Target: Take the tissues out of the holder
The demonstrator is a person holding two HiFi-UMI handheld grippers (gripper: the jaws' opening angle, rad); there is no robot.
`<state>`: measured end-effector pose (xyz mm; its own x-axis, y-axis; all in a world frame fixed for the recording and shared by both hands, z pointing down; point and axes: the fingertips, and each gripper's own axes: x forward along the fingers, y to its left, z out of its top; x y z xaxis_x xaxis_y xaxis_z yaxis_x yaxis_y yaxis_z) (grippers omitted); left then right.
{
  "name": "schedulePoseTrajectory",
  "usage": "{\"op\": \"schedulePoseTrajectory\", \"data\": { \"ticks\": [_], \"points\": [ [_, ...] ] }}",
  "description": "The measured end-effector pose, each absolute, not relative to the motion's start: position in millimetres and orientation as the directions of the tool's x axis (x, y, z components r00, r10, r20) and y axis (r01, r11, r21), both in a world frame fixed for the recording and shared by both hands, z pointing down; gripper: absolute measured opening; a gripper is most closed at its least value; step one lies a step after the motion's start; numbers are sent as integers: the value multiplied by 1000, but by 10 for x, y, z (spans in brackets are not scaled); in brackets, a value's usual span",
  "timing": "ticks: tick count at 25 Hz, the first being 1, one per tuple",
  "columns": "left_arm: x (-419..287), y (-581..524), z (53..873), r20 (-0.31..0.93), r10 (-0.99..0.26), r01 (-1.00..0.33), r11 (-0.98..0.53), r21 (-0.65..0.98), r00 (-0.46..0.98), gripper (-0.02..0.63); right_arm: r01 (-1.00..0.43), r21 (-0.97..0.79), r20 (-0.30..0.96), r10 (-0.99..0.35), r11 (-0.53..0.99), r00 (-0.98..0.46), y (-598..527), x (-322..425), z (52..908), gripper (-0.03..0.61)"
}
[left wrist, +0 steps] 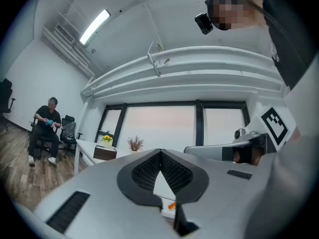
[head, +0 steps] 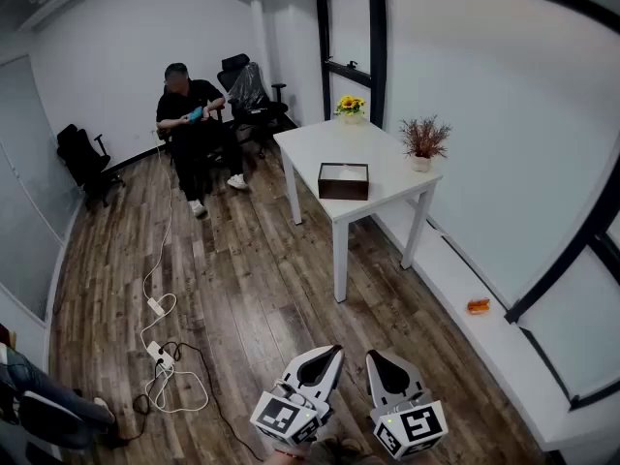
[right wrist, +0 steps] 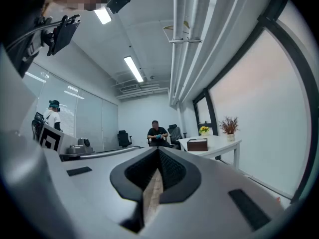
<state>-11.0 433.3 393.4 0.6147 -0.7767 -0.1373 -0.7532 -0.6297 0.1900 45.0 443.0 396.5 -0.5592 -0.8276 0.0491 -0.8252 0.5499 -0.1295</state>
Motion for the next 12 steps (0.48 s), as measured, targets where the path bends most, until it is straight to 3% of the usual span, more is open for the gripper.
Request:
{"op": "schedulePoseTrajectory", "data": {
  "ticks": [12],
  "points": [
    [23, 4324, 3913, -159, -783, -768, -621, 155, 601, 8, -827, -78, 28, -828, 557, -561, 4403, 614, 3916, 5]
  ]
}}
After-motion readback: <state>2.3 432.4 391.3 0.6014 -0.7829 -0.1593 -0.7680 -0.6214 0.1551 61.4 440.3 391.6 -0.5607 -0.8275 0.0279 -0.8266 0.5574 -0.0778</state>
